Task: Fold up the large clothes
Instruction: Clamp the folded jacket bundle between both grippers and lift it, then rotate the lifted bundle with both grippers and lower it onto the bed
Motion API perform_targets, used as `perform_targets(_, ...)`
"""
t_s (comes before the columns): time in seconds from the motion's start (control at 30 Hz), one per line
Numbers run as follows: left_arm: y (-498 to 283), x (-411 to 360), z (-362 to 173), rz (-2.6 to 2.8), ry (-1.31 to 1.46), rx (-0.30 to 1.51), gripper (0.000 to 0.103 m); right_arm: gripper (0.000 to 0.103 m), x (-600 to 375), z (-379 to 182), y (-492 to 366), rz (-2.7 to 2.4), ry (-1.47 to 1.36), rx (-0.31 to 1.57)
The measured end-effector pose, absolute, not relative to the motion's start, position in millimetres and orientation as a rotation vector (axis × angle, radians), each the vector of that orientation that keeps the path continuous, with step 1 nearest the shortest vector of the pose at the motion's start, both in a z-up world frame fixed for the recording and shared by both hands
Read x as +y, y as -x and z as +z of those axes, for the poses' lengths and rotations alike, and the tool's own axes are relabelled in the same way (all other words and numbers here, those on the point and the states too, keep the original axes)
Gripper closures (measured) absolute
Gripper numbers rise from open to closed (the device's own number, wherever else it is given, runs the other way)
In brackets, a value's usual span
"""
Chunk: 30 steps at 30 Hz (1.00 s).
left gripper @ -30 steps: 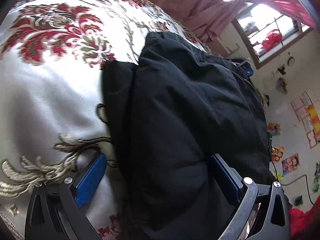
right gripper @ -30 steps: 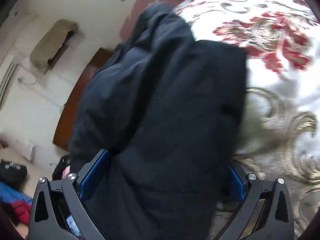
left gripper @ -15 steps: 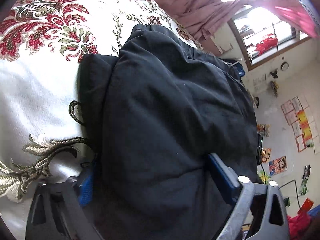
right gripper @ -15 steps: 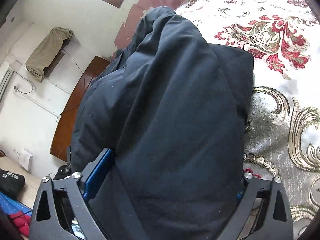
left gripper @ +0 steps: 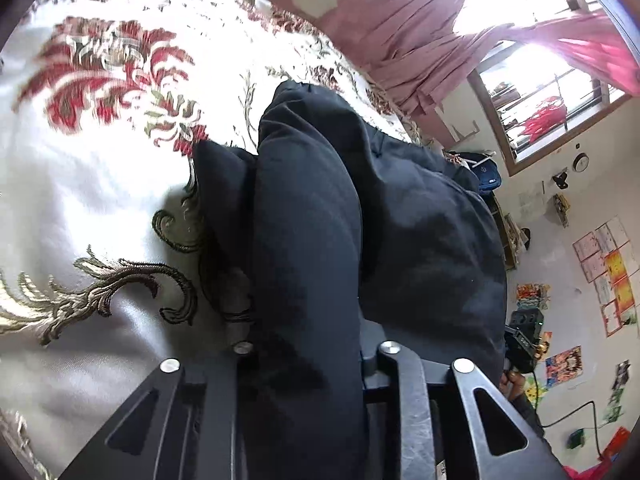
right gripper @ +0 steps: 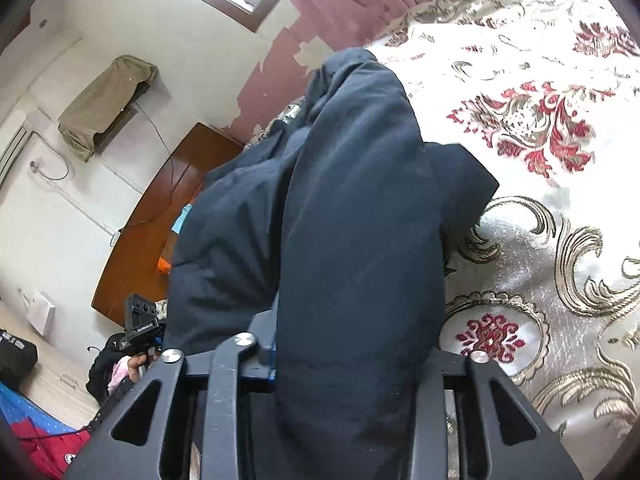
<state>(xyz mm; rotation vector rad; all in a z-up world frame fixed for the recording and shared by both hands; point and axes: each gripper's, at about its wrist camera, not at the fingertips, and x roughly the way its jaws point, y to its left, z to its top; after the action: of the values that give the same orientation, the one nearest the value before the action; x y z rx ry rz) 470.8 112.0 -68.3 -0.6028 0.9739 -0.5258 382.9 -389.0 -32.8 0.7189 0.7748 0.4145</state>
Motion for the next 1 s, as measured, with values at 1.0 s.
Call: perform_targets(1.0, -409, 23, 97, -0.672, 0.415, 0.633, 0.087, 0.082, -456, 134, -279, 0.367, -0.562, 0.430)
